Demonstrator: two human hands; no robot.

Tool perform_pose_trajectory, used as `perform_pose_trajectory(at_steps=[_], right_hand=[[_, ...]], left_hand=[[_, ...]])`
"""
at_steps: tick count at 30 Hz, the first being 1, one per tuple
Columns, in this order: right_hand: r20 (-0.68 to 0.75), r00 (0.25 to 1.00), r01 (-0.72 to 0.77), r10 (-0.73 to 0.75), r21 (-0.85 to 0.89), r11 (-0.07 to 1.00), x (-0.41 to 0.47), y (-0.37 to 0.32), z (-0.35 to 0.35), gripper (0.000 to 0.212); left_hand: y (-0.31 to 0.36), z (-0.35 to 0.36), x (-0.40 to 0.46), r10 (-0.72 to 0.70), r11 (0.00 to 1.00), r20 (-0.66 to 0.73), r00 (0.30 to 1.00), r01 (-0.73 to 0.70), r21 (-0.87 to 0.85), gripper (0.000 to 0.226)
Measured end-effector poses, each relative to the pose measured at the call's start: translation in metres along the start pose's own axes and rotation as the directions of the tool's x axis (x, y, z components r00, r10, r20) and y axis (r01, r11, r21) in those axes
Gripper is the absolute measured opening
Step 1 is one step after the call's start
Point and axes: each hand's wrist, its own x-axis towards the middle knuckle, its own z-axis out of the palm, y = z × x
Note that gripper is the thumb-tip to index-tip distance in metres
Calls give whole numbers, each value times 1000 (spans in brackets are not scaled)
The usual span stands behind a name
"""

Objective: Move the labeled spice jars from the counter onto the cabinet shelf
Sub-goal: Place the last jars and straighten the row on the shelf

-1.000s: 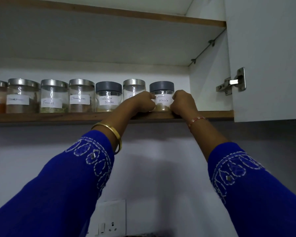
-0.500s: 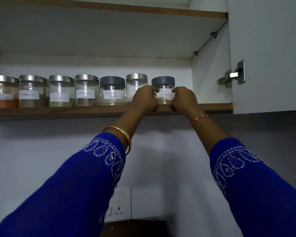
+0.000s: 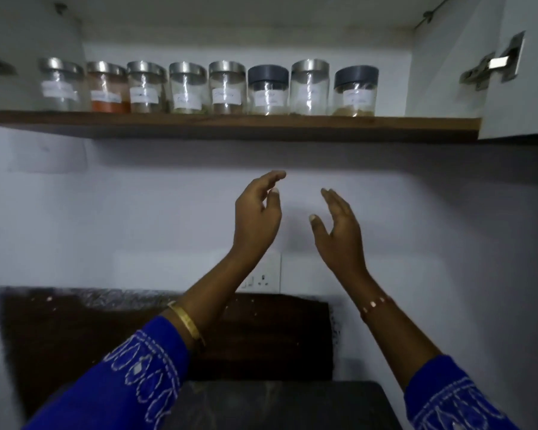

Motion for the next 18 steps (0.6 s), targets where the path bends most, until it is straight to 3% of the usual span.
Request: perform_pose_trajectory(at_steps=[10, 18], right_hand=[[272, 948, -229, 166, 218, 949, -147, -52, 117, 47], [509, 835, -348, 211, 190, 918, -240, -107, 225, 51]], left_hand=[[-59, -144, -122, -280, 945, -29, 959, 281, 168, 33], [-116, -271, -197, -483, 830, -57, 874, 477, 290, 32]])
